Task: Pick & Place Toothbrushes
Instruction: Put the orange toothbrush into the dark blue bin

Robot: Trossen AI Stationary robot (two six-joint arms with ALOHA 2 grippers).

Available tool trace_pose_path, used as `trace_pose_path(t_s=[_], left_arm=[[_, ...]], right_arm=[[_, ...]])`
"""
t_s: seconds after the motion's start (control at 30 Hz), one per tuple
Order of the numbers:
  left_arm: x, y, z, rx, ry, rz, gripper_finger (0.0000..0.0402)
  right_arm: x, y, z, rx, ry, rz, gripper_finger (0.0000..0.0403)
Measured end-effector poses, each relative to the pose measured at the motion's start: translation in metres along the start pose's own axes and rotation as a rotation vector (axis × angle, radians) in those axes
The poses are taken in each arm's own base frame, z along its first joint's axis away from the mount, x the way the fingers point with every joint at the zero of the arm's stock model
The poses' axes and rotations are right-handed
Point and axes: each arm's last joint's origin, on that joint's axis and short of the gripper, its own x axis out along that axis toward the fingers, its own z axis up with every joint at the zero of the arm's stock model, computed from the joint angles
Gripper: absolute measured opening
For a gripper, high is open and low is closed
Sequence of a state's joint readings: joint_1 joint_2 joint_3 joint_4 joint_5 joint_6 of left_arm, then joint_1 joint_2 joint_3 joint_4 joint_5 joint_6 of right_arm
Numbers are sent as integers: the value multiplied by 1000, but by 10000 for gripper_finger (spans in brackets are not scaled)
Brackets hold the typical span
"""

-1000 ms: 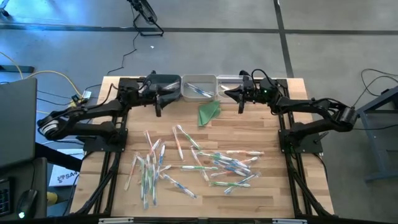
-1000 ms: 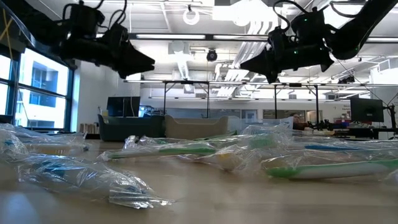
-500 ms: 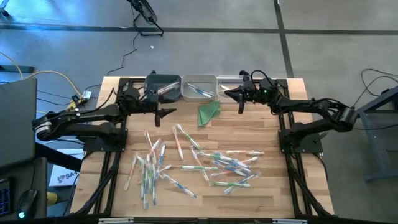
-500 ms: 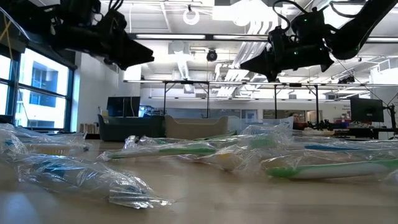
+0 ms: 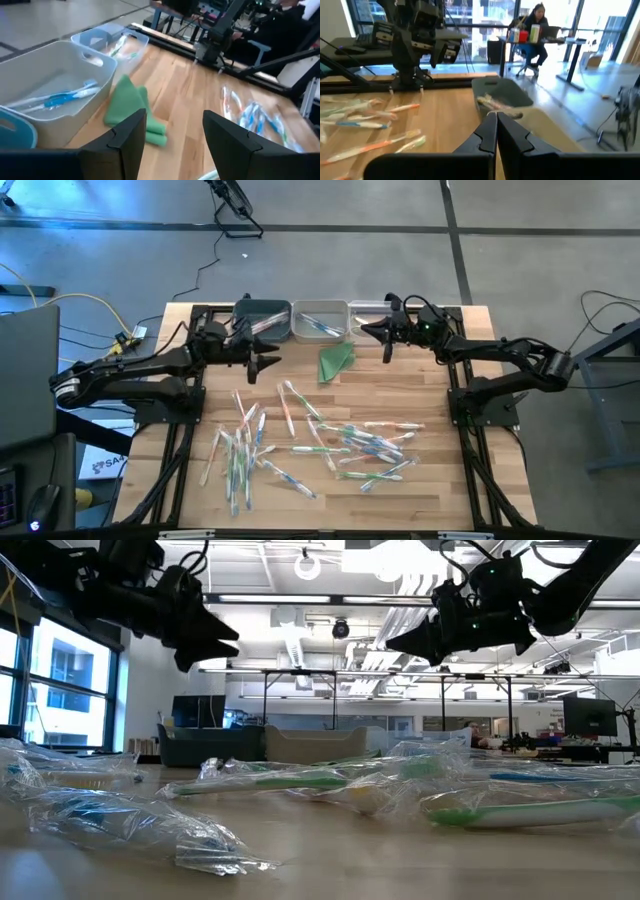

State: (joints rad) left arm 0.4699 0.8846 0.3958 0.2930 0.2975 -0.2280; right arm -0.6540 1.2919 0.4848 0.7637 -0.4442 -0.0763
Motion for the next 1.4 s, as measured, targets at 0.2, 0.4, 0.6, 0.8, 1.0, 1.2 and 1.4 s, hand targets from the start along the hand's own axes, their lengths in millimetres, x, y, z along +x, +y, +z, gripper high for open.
trace_pose_path(t_s=[0.2, 0.4, 0.6, 0.8, 1.0, 1.2, 1.4], left_arm=[[1, -14, -4, -111, 74, 51, 191], [-1, -38, 5, -179, 257, 198, 191], [-15, -55, 15, -254, 396, 365, 191], [-17, -64, 8, -313, 479, 412, 191], [-2, -74, -11, -299, 604, 427, 191], [12, -83, -34, -337, 723, 481, 191], [21, -84, -55, -406, 864, 569, 191]], right_arm=[[0, 0, 9, -46, -81, -6, 3], [-1, -1, 15, -60, -143, -10, 3], [-1, -1, 12, -33, -119, -8, 3], [0, 0, 9, -14, -83, -6, 3], [0, 0, 7, -7, -70, -5, 3], [0, 0, 7, -7, -70, -5, 3], [0, 0, 7, -6, -70, -5, 3]])
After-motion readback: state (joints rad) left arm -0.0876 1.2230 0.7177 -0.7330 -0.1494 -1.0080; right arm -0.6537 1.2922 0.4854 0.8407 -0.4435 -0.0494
